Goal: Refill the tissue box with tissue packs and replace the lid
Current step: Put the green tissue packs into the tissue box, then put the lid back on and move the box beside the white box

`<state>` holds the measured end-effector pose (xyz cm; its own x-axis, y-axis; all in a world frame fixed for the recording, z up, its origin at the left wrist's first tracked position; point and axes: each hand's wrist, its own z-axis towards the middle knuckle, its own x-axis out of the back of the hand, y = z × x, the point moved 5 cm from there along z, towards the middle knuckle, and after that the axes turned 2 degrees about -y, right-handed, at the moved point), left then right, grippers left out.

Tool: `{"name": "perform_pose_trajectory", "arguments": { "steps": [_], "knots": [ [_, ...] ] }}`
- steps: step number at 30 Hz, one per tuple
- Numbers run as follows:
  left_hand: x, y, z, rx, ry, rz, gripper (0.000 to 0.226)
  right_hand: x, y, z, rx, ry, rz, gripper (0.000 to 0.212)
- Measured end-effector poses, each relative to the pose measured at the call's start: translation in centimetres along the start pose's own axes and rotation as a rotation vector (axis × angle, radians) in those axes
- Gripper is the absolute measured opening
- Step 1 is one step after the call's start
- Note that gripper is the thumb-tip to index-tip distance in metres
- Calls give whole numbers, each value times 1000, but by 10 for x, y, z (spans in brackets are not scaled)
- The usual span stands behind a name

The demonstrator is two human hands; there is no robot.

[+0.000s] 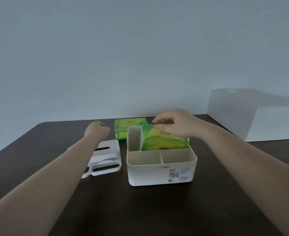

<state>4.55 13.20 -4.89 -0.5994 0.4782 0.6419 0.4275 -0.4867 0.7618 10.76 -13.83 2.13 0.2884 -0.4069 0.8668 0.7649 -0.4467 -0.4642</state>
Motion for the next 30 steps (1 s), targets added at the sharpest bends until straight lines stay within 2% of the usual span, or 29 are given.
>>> {"name": "perform_pose_trajectory", "arguments": {
  "steps": [4,8,12,15,19,22,30],
  "knots": [
    [31,-14,-24,-15,-4,192,8,-8,-35,7,21,131,18,23],
    [58,-49,-40,48,-19,368,10,-39,-77,17,33,88,-41,25],
    [71,-84,-49,144,-44,448,36,-76,-104,31,12,33,-121,24],
    [75,-98,-52,219,-59,426,50,-103,-115,41,-47,-74,-237,29],
    [77,-104,-62,246,-152,330,25,-140,-122,51,-122,-299,-368,41],
    [77,-114,-64,220,-153,342,17,-152,-118,61,-182,-318,-376,43],
    [77,-133,-56,194,-95,263,30,-169,-108,68,-354,-429,-505,41]
  ]
}}
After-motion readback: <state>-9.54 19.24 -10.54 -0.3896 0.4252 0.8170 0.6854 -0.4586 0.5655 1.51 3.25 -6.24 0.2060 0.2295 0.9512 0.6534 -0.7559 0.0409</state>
